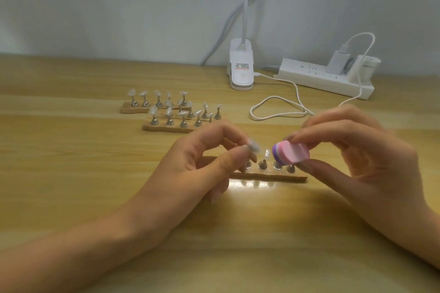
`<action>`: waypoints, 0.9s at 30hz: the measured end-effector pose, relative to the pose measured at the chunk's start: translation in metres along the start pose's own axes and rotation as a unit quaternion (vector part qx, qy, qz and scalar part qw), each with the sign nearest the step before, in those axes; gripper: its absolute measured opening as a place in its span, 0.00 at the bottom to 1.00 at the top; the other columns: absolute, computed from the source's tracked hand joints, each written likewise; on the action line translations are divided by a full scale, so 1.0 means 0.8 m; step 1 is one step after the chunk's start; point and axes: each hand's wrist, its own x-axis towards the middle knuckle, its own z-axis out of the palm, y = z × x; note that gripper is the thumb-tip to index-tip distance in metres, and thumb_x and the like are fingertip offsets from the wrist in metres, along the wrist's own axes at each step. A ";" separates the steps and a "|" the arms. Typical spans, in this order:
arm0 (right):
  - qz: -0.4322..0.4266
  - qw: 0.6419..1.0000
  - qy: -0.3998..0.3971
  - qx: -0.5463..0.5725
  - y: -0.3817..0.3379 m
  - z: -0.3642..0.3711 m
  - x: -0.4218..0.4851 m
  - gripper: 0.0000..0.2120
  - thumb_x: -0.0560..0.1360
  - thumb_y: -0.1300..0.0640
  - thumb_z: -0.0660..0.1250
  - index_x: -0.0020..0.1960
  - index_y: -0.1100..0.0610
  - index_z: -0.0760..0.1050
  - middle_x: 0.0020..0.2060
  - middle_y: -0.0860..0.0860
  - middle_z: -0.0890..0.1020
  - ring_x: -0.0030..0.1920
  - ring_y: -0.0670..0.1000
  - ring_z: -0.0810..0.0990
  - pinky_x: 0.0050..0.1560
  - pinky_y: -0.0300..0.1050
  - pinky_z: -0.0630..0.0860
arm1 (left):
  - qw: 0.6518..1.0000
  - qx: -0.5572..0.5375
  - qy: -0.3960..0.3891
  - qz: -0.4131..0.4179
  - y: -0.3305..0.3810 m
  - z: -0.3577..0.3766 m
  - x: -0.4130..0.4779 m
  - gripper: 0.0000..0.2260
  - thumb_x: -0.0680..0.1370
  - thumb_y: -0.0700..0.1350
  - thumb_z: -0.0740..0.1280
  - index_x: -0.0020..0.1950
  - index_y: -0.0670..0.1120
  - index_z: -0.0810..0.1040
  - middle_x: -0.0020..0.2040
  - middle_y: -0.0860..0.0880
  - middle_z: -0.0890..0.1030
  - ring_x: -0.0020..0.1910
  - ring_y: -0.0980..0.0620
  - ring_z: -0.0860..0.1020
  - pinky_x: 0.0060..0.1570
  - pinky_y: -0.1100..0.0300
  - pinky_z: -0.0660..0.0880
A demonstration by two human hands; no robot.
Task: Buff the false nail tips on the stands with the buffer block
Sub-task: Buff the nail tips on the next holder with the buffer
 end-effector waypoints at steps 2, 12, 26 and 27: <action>0.000 1.000 0.004 0.000 -0.001 0.001 -0.001 0.12 0.75 0.56 0.72 0.58 0.50 0.79 0.51 0.49 0.81 0.50 0.56 0.81 0.49 0.50 0.77 | 1.000 0.007 0.013 0.009 0.000 0.000 -0.002 0.03 0.74 0.48 0.69 0.43 0.50 0.81 0.35 0.56 0.76 0.23 0.61 0.68 0.25 0.72 0.64; 0.001 1.000 0.000 -0.016 -0.005 0.001 -0.004 0.12 0.75 0.54 0.72 0.58 0.49 0.80 0.51 0.46 0.81 0.50 0.54 0.81 0.49 0.48 0.76 | 1.000 0.022 0.002 0.004 0.002 -0.001 -0.005 0.05 0.73 0.49 0.74 0.41 0.49 0.83 0.46 0.49 0.86 0.31 0.48 0.85 0.21 0.65 0.69; -0.020 0.999 -0.016 -0.034 -0.018 0.009 0.003 0.10 0.75 0.59 0.71 0.56 0.52 0.79 0.52 0.47 0.82 0.54 0.55 0.81 0.41 0.45 0.74 | 0.995 0.093 0.020 0.030 -0.002 -0.003 -0.004 0.06 0.69 0.53 0.77 0.41 0.53 0.85 0.38 0.43 0.83 0.22 0.55 0.74 0.23 0.65 0.67; -0.019 0.999 -0.012 -0.029 -0.019 0.012 0.005 0.10 0.75 0.59 0.71 0.56 0.53 0.79 0.51 0.49 0.83 0.53 0.54 0.81 0.41 0.45 0.74 | 0.995 0.096 0.018 0.035 -0.003 -0.003 -0.004 0.06 0.69 0.53 0.76 0.41 0.53 0.85 0.38 0.43 0.83 0.21 0.55 0.72 0.23 0.66 0.67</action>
